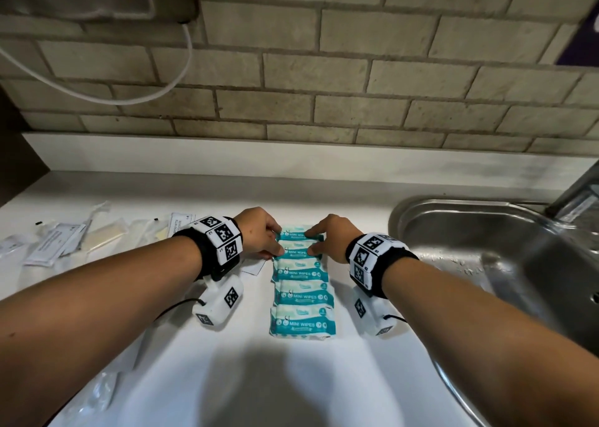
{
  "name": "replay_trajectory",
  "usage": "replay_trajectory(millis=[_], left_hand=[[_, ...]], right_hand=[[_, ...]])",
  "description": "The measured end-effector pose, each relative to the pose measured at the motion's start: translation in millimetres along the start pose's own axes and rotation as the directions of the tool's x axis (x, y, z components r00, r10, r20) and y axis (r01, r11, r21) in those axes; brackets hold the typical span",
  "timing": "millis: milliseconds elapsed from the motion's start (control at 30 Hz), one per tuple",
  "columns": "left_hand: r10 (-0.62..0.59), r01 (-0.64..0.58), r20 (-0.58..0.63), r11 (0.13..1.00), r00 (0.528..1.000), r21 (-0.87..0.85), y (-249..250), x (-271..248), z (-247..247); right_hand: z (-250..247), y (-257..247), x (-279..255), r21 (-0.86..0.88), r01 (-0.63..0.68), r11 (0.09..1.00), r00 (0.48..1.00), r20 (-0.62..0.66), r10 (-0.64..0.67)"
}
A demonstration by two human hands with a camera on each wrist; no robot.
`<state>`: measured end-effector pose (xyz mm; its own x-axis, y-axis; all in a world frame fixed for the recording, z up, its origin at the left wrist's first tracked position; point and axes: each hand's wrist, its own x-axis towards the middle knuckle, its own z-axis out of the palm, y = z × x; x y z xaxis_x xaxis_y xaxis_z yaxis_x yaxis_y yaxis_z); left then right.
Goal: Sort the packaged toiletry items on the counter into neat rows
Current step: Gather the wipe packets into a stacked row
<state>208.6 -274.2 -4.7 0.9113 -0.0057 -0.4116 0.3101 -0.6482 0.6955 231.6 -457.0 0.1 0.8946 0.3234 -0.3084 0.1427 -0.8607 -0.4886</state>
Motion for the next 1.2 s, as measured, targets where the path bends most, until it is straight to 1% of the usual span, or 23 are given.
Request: replay_trajectory(millis=[233, 400, 433, 500, 567, 600, 700, 900, 1033, 1067, 1100, 1167, 1200], left_hand=[[-0.003, 0.003, -0.009, 1.0, 1.0, -0.03, 0, -6, -1], [0.008, -0.011, -0.036, 0.995, 0.999, -0.101, -9, -18, -2], [0.014, -0.016, -0.02, 0.995, 1.0, -0.102, -11, -21, -1], [0.033, -0.033, 0.005, 0.995, 0.999, -0.092, -16, -26, 2], [0.052, -0.053, -0.014, 0.995, 0.999, -0.081, -18, -28, 6], [0.062, -0.063, -0.029, 0.996, 0.998, -0.069, -17, -29, 6], [0.086, -0.087, -0.047, 0.996, 0.995, -0.017, -12, -31, 8], [0.116, -0.112, -0.043, 0.989, 0.992, 0.093, -9, -31, 6], [0.133, -0.127, -0.04, 0.985, 0.99, 0.117, -8, -30, 4], [0.144, -0.137, -0.039, 0.979, 0.989, 0.154, -8, -29, 4], [0.179, -0.163, -0.048, 0.959, 0.983, 0.232, -7, -28, 2], [0.281, -0.227, -0.073, 0.881, 0.957, 0.416, -3, -25, 0], [0.324, -0.256, -0.068, 0.844, 0.944, 0.471, -1, -24, -1]], right_hand=[[0, -7, -9, -0.058, 0.007, 0.998, 1.0, 0.0, -0.007], [4, -3, -27, -0.119, 0.034, 0.992, 0.998, -0.053, -0.04], [5, -2, -32, -0.144, 0.057, 0.988, 0.997, -0.037, -0.063], [7, -3, -43, -0.189, 0.125, 0.974, 0.992, 0.042, -0.12], [12, -7, -54, -0.24, 0.198, 0.95, 0.977, 0.128, -0.171], [15, -10, -56, -0.27, 0.224, 0.936, 0.971, 0.148, -0.19], [21, -14, -61, -0.296, 0.238, 0.925, 0.969, 0.132, -0.207], [19, -16, -68, -0.252, 0.231, 0.94, 0.972, 0.112, -0.209], [18, -19, -70, -0.264, 0.22, 0.939, 0.974, 0.116, -0.195], [18, -19, -71, -0.276, 0.222, 0.935, 0.974, 0.116, -0.197], [19, -19, -73, -0.291, 0.226, 0.93, 0.973, 0.11, -0.202], [19, -19, -75, -0.309, 0.245, 0.919, 0.969, 0.092, -0.227], [20, -20, -76, -0.31, 0.258, 0.915, 0.966, 0.092, -0.241]])
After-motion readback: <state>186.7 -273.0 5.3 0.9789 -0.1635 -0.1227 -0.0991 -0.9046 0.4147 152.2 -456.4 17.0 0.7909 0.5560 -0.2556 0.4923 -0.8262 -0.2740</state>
